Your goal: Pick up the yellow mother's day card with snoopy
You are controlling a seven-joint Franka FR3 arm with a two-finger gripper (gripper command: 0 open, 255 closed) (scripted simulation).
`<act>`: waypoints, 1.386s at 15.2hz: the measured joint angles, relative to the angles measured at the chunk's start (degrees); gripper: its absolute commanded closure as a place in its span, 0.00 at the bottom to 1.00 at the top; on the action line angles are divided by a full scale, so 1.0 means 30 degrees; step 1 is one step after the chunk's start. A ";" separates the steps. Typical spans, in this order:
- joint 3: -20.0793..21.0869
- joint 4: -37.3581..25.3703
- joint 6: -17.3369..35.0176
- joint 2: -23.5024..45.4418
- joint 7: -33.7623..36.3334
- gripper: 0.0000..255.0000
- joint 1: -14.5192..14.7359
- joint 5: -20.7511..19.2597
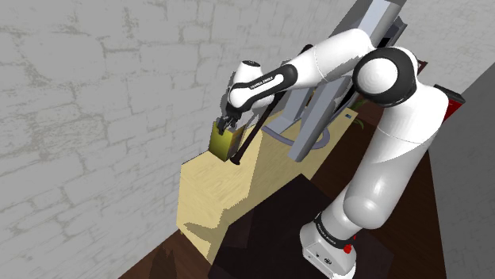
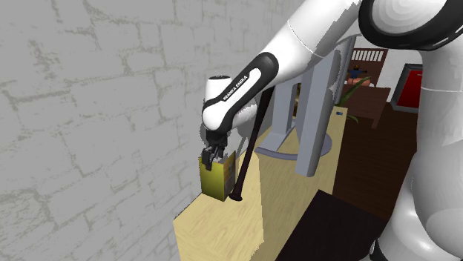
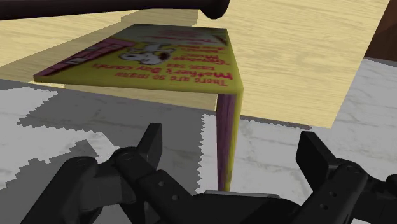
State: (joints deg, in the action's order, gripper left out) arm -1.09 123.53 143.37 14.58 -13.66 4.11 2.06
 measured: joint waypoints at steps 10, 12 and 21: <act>0.0027 0.0196 0.0823 0.0615 -0.0032 1.00 0.0002 0.0044; 0.0027 0.0195 0.0825 0.0615 -0.0032 1.00 0.0002 0.0044; 0.0002 -0.0008 -0.0251 -0.0258 0.0041 1.00 0.0027 -0.0024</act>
State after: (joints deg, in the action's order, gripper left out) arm -1.09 123.50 142.62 13.80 -13.53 4.19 1.99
